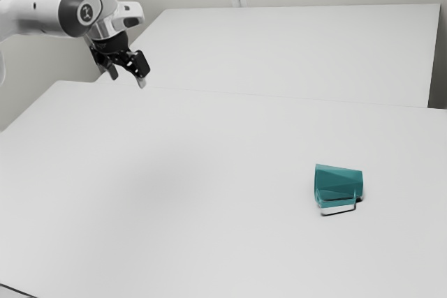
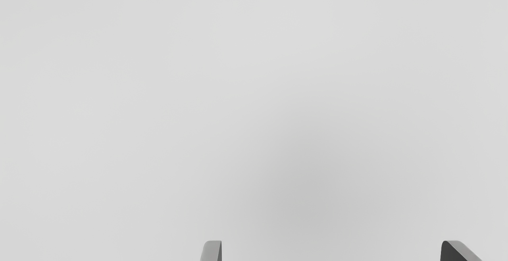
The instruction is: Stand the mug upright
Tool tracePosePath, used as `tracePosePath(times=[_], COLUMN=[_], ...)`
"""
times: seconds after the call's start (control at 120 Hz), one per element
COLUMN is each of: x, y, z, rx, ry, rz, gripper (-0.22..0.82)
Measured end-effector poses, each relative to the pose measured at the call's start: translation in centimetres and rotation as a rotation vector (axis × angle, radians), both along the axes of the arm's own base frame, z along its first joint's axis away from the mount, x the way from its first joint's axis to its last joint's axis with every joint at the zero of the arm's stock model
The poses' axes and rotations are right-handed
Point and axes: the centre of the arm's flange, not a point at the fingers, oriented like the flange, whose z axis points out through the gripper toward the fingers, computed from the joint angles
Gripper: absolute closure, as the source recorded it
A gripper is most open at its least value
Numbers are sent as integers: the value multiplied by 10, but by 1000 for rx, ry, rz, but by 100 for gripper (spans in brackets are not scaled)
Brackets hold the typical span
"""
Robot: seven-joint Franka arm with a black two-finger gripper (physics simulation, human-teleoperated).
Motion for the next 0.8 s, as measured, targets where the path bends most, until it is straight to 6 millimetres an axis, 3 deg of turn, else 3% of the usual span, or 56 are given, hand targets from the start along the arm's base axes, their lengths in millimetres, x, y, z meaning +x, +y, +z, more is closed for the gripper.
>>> tracePosePath(times=[0.075,0.283,0.35,0.425,0.492,0.567,0.65,0.8], x=[-2,-36,-44,-49,-53,-56,-52,-40], y=[1,-11,-31,-69,-94,-106,-115,-153], z=[0,-3,-15,-25,-48,-74,-96,-137], rx=[-6,-120,-159,-195,-262,-347,-428,-573], ry=[-2,-8,0,-2,17,34,38,57], rz=[-6,-17,-37,-82,-84,-43,8,64], gripper=[0,0,0,0,0,0,0,0])
